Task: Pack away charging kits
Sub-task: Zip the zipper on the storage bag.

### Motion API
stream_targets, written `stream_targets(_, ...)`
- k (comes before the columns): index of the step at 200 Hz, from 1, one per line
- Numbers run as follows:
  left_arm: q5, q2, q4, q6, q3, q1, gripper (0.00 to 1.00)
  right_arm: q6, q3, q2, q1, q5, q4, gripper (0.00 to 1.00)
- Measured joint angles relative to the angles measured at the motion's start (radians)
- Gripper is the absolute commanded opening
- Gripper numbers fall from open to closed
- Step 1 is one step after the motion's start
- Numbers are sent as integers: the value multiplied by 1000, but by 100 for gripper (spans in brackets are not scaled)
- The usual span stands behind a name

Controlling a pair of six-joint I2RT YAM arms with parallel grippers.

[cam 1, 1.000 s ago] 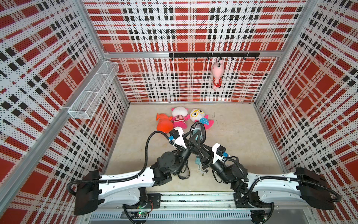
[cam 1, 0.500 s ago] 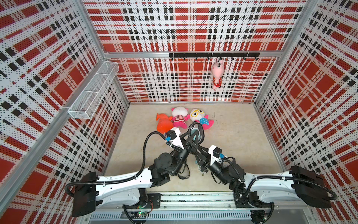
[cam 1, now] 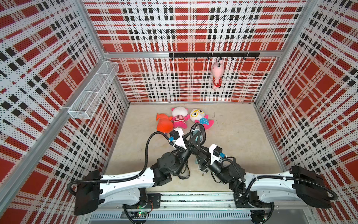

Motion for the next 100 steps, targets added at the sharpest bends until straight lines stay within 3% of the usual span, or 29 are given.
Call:
stream_targets(33, 0, 10, 0, -18, 0, 0, 0, 3, 5, 0, 0, 19, -12, 24)
stream_targets(100, 0, 10, 10, -33, 0, 3, 0, 23, 22, 0, 0, 57, -43, 5)
